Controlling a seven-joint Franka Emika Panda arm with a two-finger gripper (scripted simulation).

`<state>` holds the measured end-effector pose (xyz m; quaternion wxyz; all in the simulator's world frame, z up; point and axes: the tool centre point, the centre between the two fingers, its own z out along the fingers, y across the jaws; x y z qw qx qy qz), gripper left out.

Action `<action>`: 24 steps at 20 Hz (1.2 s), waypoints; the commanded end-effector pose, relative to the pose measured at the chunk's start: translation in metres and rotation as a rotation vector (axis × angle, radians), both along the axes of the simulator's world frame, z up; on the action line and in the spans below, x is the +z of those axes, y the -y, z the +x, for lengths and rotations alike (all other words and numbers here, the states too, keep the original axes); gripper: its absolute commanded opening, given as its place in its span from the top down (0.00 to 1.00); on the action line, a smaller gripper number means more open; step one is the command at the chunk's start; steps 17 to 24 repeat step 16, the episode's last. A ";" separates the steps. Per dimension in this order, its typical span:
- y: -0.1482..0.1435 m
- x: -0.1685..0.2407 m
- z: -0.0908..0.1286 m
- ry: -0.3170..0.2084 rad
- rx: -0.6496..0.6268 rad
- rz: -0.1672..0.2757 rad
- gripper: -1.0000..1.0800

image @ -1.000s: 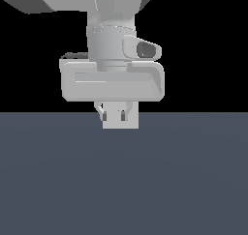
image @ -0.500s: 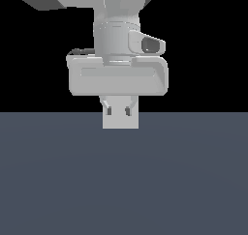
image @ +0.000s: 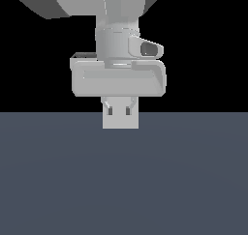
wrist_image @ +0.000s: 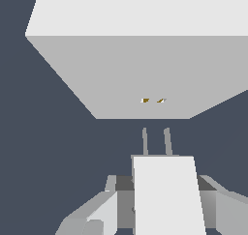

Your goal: Plug the charger into the wall socket.

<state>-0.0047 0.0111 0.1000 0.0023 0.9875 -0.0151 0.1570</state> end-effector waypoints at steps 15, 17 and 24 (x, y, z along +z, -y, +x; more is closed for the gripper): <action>0.001 0.000 0.037 0.000 0.000 0.000 1.00; 0.001 0.000 0.037 0.000 0.000 0.000 1.00; 0.001 0.000 0.037 0.000 0.000 0.000 1.00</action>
